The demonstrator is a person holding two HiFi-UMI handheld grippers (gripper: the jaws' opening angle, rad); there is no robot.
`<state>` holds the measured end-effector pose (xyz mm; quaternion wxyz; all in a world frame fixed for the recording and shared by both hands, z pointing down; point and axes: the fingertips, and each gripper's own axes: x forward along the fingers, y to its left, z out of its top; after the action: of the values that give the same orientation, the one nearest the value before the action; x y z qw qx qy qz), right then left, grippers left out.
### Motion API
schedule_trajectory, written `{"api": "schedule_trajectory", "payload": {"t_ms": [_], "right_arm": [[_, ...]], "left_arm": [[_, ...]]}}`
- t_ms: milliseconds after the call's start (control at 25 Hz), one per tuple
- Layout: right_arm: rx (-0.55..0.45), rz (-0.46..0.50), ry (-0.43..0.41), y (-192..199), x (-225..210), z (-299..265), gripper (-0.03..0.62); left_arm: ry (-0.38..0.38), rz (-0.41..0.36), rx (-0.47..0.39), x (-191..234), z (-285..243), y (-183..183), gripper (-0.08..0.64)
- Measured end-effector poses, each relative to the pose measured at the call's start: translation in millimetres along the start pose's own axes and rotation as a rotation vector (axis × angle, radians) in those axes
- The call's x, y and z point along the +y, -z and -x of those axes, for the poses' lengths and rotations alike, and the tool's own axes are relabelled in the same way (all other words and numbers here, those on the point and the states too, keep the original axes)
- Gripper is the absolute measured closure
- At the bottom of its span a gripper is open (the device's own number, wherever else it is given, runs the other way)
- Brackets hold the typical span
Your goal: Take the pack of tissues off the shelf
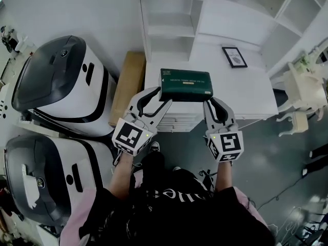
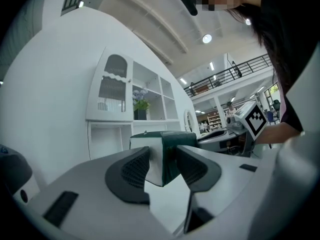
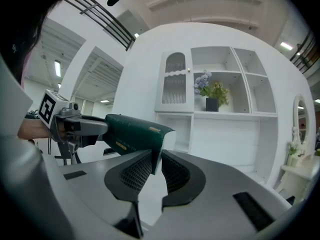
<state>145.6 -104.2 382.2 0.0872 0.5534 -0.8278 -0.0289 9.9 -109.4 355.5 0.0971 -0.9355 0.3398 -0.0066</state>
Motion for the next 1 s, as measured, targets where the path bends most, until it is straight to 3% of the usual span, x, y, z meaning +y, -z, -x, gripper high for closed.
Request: {"api": "schedule_trajectory", "payload": {"t_ms": [480, 1000], "right_arm": [[-0.046, -0.009, -0.055, 9.4, 17.3, 96.7, 0.506], [-0.076, 0.004, -0.069, 6.0, 31.8, 130.6, 0.508]], "left_arm": [[-0.065, -0.030, -0.001, -92.7, 50.5, -22.0, 0.383], [-0.094, -0.039, -0.020, -121.5, 77.0, -32.0, 0.383]]}}
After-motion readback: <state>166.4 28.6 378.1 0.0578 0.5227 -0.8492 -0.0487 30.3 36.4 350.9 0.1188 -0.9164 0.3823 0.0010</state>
